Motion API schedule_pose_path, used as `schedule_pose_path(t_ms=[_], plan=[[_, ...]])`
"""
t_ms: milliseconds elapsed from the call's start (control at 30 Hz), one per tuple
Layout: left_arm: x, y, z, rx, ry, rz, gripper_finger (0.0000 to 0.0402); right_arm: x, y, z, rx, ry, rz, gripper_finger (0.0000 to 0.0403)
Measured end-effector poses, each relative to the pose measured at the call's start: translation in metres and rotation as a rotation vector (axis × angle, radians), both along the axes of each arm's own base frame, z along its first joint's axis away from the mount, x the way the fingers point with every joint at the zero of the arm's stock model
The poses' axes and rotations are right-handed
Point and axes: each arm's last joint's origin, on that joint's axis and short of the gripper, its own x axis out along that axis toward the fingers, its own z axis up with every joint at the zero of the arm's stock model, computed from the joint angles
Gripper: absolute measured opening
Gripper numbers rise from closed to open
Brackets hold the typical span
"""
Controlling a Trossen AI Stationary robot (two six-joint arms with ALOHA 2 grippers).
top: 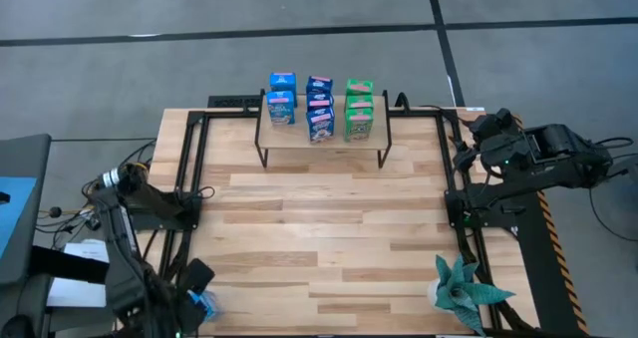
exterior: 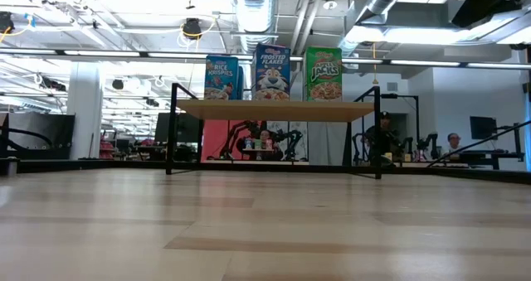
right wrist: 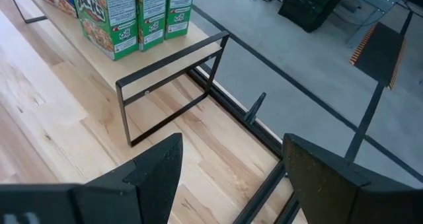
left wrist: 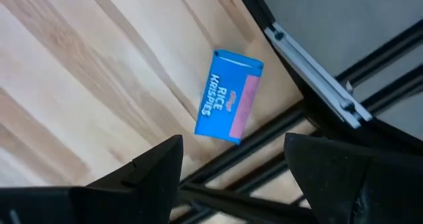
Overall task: Stack cereal on shelf
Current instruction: Put the light blue cereal box aligned with the other light blue cereal boxes on the shelf
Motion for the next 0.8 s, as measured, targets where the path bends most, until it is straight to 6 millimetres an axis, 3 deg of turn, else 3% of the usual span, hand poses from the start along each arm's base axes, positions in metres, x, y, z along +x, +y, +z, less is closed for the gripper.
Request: schedule_pose_path(t_ms=[367, 667, 800], plan=[[-0.023, 0.042, -0.019, -0.109, -0.099, -0.082, 0.0254, -0.001, 0.0, -0.001, 0.03, -0.038, -0.037, 0.0286], [-0.032, 0.056, -0.049, -0.15, -0.169, -0.112, 0.0254, -0.001, 0.0, -0.001, 0.029, -0.032, -0.038, 0.0286], [-0.03, 0.054, -0.054, -0.193, -0.191, -0.081, 0.0254, -0.001, 0.0, -0.001, 0.029, -0.032, -0.038, 0.0286]])
